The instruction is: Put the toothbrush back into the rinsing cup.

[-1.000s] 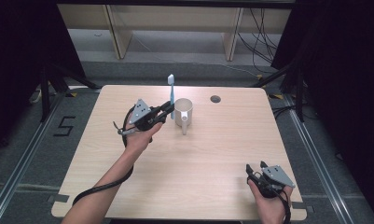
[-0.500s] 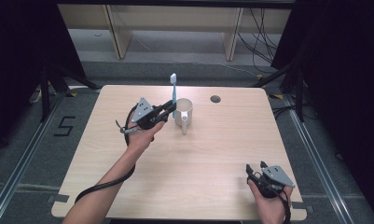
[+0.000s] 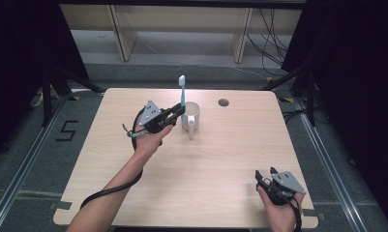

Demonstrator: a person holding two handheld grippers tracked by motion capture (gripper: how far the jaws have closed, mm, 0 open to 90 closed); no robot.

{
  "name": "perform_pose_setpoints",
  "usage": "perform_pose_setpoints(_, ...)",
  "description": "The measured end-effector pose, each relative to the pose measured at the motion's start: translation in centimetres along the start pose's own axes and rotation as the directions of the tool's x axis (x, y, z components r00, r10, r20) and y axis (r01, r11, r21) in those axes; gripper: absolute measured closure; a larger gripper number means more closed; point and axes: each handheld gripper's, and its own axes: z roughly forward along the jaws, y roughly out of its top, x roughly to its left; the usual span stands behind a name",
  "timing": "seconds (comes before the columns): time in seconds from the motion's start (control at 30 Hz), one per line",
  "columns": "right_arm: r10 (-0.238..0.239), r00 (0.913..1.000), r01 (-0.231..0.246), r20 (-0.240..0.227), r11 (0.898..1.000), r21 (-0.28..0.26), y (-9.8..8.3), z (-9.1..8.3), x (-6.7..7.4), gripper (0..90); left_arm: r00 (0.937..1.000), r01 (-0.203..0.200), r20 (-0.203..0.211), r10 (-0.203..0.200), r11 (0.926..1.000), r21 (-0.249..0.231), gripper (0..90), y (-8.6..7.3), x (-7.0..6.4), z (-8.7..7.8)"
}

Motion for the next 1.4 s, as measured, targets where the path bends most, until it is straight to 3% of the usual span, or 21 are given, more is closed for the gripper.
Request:
perform_pose_setpoints(0.03, 0.011, 0.9999, -0.011, 0.010, 1.000, 0.007, 0.0, -0.1, 0.1, 44.2, 1.0000, -0.002, 0.001, 0.002, 1.0000, 0.002, 78.6, 0.0, 0.0, 0.1)
perform_pose_setpoints(0.07, -0.017, 0.9998, 0.017, 0.013, 1.000, -0.004, 0.0, 0.0, -0.1, 44.3, 1.0000, 0.000, 0.002, 0.000, 1.0000, 0.001, 78.6, 0.0, 0.0, 0.1)
perform_pose_setpoints(0.13, 0.033, 0.9994, -0.033, 0.008, 0.999, 0.014, 0.0, -0.1, 0.3, 44.3, 1.0000, -0.001, 0.003, 0.001, 1.0000, 0.005, 78.6, -0.1, -0.1, 0.3)
perform_pose_setpoints(0.17, -0.001, 1.0000, 0.001, 0.002, 1.000, 0.002, 0.0, 0.0, 0.0, 44.2, 1.0000, -0.001, 0.003, 0.001, 1.0000, 0.005, 78.6, -0.1, -0.1, 0.3)
perform_pose_setpoints(0.2, -0.003, 1.0000, 0.003, 0.002, 1.000, 0.000, 0.0, 0.0, 0.0, 44.3, 1.0000, 0.001, 0.004, -0.001, 1.0000, 0.005, 78.6, -0.1, -0.1, 0.4)
perform_pose_setpoints(0.23, 0.035, 0.9993, -0.036, 0.008, 0.999, 0.016, 0.0, -0.1, 0.3, 44.3, 1.0000, 0.003, 0.006, -0.003, 1.0000, 0.003, 78.6, -0.1, -0.1, 0.5)
perform_pose_setpoints(0.33, 0.039, 0.9992, -0.039, 0.004, 0.999, 0.025, 0.0, -0.2, 0.4, 44.2, 1.0000, 0.003, 0.006, -0.003, 1.0000, 0.005, 78.6, -0.1, -0.2, 0.6)
perform_pose_setpoints(0.6, 0.026, 0.9996, -0.026, 0.007, 1.000, 0.011, 0.0, -0.1, 0.3, 44.3, 0.9999, 0.004, 0.012, -0.004, 1.0000, 0.005, 78.6, -0.1, -0.4, 1.0)
perform_pose_setpoints(0.67, -0.009, 0.9999, 0.010, 0.005, 1.000, -0.004, 0.0, 0.0, 0.0, 44.3, 0.9999, 0.003, 0.014, -0.003, 1.0000, 0.004, 78.6, -0.1, -0.5, 1.2)
perform_pose_setpoints(0.87, 0.008, 1.0000, -0.008, -0.001, 1.000, -0.002, 0.0, 0.0, 0.1, 44.2, 0.9998, 0.003, 0.018, -0.003, 1.0000, 0.004, 78.7, -0.1, -0.7, 1.5)
perform_pose_setpoints(1.23, -0.002, 1.0000, 0.002, 0.001, 1.000, 0.000, 0.0, 0.0, 0.0, 44.3, 0.9998, 0.009, 0.020, -0.010, 0.9999, 0.014, 78.6, -0.5, -0.7, 1.9)
perform_pose_setpoints(1.27, 0.036, 0.9993, -0.036, 0.007, 0.999, 0.015, 0.0, -0.1, 0.3, 44.2, 0.9997, 0.009, 0.020, -0.010, 0.9999, 0.014, 78.7, -0.6, -0.7, 2.0)
perform_pose_setpoints(1.4, 0.027, 0.9996, -0.027, 0.002, 0.999, 0.020, 0.0, -0.1, 0.3, 44.3, 0.9997, 0.013, 0.022, -0.014, 0.9998, 0.017, 78.7, -0.7, -0.8, 2.2)
